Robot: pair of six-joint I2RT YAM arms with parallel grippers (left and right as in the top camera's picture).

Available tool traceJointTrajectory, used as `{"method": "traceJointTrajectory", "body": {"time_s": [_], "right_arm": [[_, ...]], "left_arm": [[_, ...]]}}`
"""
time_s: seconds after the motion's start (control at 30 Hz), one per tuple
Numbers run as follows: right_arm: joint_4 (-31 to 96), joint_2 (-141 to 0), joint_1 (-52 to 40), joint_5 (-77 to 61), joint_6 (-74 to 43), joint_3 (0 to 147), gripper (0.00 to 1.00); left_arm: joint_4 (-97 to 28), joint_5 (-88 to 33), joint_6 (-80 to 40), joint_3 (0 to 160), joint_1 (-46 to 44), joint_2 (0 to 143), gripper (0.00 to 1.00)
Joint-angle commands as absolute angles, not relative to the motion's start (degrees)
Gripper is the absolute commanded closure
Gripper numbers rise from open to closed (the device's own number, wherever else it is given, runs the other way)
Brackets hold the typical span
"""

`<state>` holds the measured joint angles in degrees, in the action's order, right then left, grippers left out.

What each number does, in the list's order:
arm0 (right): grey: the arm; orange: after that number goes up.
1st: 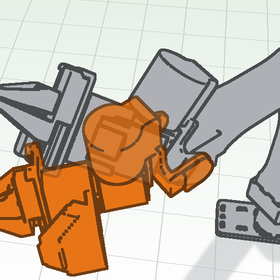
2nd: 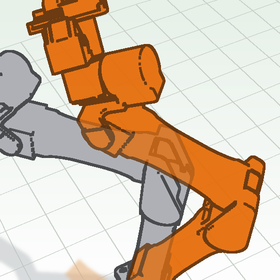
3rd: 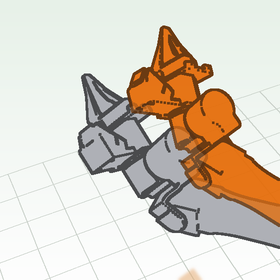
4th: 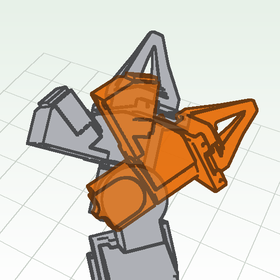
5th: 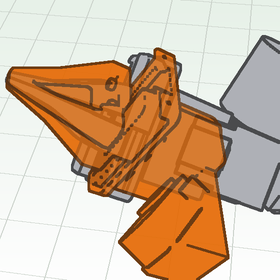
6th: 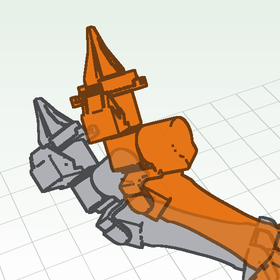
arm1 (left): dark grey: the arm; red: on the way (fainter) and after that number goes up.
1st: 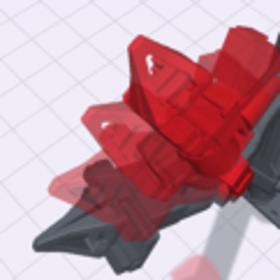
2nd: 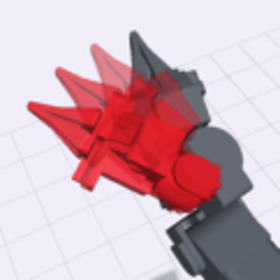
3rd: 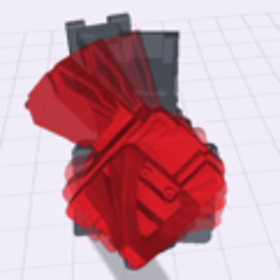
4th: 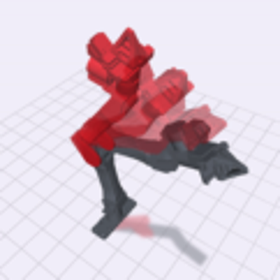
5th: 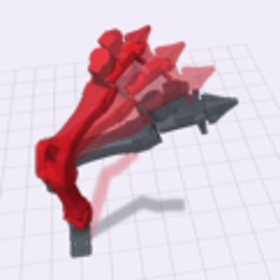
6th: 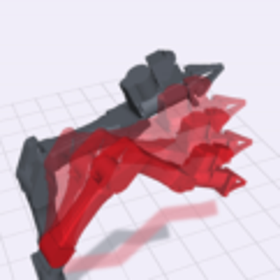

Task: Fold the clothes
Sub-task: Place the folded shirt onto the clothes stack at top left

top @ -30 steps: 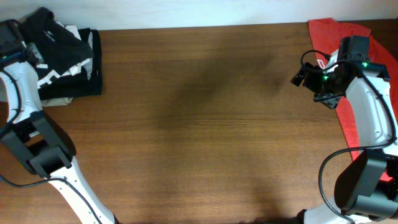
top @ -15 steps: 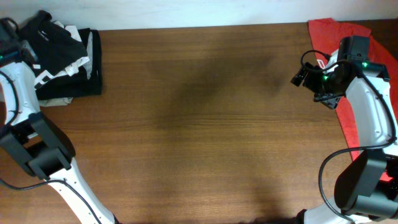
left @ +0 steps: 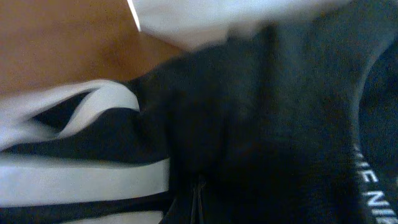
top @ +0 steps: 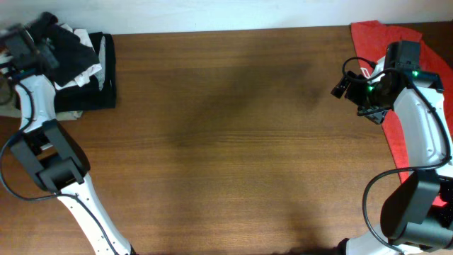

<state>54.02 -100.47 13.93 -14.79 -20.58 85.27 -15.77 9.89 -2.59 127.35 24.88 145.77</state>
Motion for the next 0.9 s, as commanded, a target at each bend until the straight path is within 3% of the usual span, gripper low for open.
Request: {"method": "traceJointTrajectory", "body": {"time_s": [0.0,0.3,0.4,0.87], "right_arm": [[54.02,-100.55,13.91,-14.31,-20.43,85.52,0.01],[54.02,-100.55,13.91,-14.31,-20.43,85.52,0.01],[54.02,-100.55,13.91,-14.31,-20.43,85.52,0.01],[54.02,-100.55,13.89,-14.31,-20.43,85.52,0.01]], "left_arm": [[-17.21,9.45,1.15,127.96,25.67,147.13,0.99],[-26.72,3.55,1.41,146.78,25.61,146.12,0.99],[-27.99,-1.69,0.58,146.82,25.12,146.67,0.99],[-32.36,-1.78,0.62,147.04,19.27,156.16,0.96]]}}
